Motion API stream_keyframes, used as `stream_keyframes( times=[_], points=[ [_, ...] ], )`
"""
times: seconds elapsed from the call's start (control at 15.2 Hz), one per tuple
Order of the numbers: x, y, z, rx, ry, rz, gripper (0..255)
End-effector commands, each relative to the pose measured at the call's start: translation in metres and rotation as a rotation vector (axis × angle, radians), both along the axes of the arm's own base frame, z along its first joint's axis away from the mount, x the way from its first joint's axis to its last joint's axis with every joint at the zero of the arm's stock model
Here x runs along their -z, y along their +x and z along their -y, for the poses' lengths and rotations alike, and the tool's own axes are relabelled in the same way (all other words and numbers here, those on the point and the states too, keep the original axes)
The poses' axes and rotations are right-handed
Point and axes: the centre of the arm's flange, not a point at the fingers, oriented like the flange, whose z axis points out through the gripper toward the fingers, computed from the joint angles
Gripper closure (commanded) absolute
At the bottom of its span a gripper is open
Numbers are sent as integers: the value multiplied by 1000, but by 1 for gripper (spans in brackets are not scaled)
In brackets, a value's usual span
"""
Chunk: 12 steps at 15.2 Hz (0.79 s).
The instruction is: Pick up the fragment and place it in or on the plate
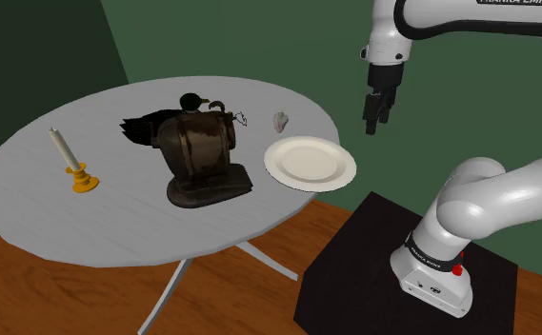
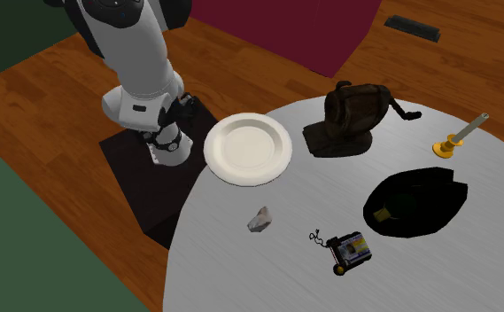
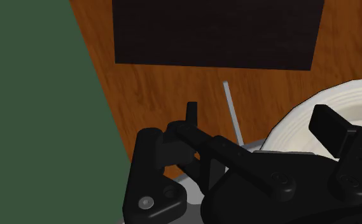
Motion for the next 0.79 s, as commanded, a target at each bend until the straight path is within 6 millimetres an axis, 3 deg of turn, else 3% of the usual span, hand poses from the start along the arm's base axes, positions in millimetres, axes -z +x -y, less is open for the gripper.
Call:
stream_keyframes(
  times=[0.0, 0.73],
  points=[
    [0, 0, 0, 0, 0, 0, 0],
    [24, 121, -9, 98, 108, 118, 0]
  ],
)
